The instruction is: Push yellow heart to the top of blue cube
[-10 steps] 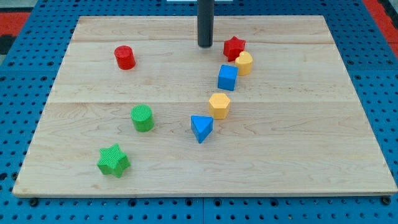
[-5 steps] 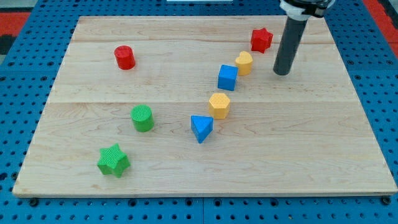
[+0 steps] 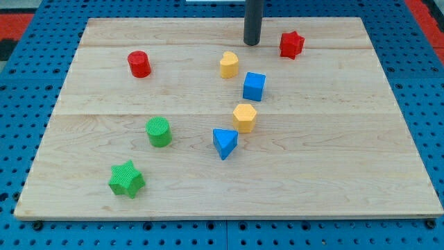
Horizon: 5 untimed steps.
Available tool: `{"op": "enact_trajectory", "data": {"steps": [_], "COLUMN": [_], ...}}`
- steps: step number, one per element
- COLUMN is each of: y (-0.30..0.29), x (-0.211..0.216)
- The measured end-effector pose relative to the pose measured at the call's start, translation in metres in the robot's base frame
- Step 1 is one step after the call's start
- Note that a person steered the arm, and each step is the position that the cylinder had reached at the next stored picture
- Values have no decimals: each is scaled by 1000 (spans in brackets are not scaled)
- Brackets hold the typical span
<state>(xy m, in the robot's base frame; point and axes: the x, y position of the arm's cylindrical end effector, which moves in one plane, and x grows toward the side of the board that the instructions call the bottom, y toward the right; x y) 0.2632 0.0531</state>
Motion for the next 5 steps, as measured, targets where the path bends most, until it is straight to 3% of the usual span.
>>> {"op": "enact_trajectory", "data": {"steps": [1, 2, 3, 5], "y": [-43, -111, -91, -22], "x": [13, 53, 79, 65]}}
